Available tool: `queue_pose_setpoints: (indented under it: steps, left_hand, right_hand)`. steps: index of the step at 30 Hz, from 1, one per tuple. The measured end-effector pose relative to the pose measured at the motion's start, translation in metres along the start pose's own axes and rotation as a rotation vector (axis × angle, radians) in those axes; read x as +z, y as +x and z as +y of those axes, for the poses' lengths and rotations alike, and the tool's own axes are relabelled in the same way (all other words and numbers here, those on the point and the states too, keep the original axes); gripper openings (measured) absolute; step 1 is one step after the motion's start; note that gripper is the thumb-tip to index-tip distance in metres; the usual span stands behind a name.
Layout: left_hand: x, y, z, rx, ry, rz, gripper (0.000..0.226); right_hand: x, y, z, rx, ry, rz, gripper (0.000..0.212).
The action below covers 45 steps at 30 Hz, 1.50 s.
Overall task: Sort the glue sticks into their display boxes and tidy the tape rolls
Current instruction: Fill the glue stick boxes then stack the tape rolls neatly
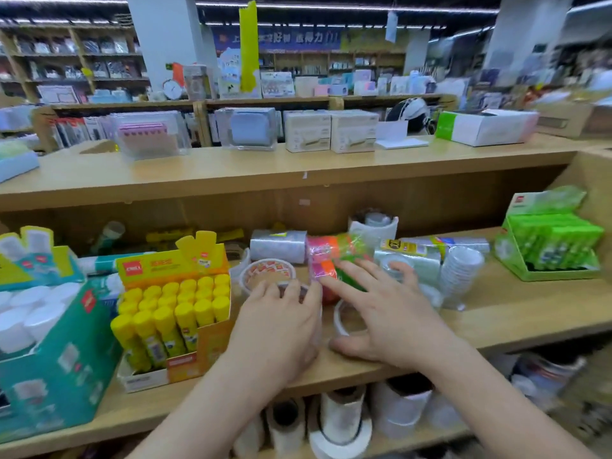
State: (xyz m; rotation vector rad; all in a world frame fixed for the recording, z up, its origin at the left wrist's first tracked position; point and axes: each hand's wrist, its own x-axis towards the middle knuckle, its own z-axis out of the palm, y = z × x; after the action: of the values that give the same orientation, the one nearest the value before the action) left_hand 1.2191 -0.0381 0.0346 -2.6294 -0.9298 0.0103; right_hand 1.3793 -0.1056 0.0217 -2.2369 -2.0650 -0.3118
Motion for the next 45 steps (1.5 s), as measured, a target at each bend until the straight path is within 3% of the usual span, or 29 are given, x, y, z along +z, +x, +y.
queue_pose_setpoints:
  steps: [6,10,12,18,24,28,35,39,43,45]
  left_hand:
    - [-0.001,0.0,0.002,-0.048,-0.14,0.023,0.092]
    - [-0.017,0.009,0.008,-0.131,-0.319,0.168,0.072]
    - [-0.017,0.024,0.011,-0.208,-0.447,0.164,0.063]
    - [-0.005,0.058,0.012,-0.308,-0.517,0.146,0.045]
    - [-0.015,0.061,0.023,-0.289,-0.513,0.153,0.072]
    - [-0.018,0.08,0.007,-0.395,-0.486,0.075,0.042]
    - [0.006,0.114,-0.032,-0.407,-0.344,-0.168,0.054]
    - [0.012,0.106,-0.035,-0.419,-0.249,-0.124,0.062]
    - [0.011,0.123,-0.041,-0.433,-0.175,-0.236,0.086]
    - [0.01,0.133,-0.04,-0.425,-0.184,-0.247,0.081]
  right_hand:
    - [0.005,0.0,0.023,-0.076,0.021,-0.001,0.085]
    - [0.013,0.001,0.041,-0.155,0.054,0.048,0.088]
    - [0.013,0.003,0.049,-0.207,0.053,0.077,0.088]
    - [0.005,0.011,0.075,-0.3,0.089,0.12,0.068]
    - [-0.011,0.019,0.097,-0.325,0.164,-0.046,0.073]
    - [-0.03,0.038,0.103,-0.365,0.257,-0.072,0.066]
    - [-0.022,0.076,0.077,-0.335,0.245,-0.207,0.065]
    - [-0.013,0.074,0.072,-0.312,0.201,-0.15,0.067]
    - [-0.01,0.073,0.069,-0.287,0.168,-0.097,0.063]
    - [-0.011,0.072,0.067,-0.278,0.153,-0.094,0.062]
